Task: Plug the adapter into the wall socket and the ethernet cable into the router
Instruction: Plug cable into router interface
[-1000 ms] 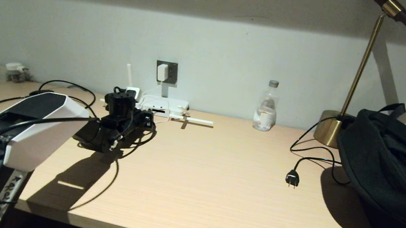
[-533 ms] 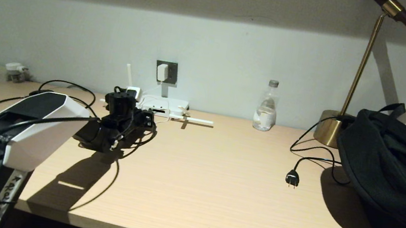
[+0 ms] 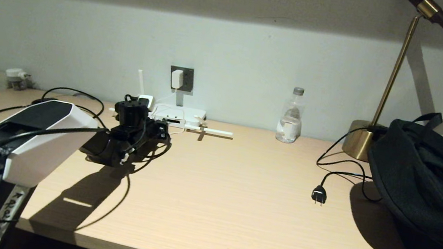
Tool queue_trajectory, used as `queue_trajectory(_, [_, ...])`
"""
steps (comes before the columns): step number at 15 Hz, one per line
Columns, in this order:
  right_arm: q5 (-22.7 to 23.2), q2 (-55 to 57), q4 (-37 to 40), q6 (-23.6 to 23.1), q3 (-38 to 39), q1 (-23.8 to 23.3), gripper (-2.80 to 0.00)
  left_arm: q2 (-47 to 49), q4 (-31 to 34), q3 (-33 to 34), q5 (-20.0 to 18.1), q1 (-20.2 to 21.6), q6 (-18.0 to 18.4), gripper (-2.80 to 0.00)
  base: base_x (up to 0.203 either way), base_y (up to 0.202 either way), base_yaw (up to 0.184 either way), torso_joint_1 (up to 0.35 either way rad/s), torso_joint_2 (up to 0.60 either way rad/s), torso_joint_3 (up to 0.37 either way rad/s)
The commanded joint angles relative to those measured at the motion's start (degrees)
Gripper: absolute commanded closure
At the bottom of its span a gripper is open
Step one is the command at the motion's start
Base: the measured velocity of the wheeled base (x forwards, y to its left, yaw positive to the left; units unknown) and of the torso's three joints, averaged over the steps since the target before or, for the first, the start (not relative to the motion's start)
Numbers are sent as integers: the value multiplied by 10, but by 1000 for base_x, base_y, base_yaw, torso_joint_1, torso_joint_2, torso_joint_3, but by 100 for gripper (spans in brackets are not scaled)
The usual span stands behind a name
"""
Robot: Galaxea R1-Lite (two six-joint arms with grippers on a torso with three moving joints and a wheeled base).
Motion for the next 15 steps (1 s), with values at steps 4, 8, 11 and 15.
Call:
queue_trajectory(4, [0,0,0,0,0,0,-280,0,-2,0,-8,-1,-1,0,0,0,0,0,0,0])
queue_trajectory(8, [0,0,0,1,0,0,-280,0,-1,0,-9,-1,-1,0,0,0,0,0,0,0])
queue_trajectory(11, [0,0,0,1,0,0,-280,0,0,1,-8,0,-1,0,0,0,0,0,0,0])
queue_trajectory(15, [0,0,0,0,0,0,-280,-11,15,1,-11,1,-1,0,0,0,0,0,0,0])
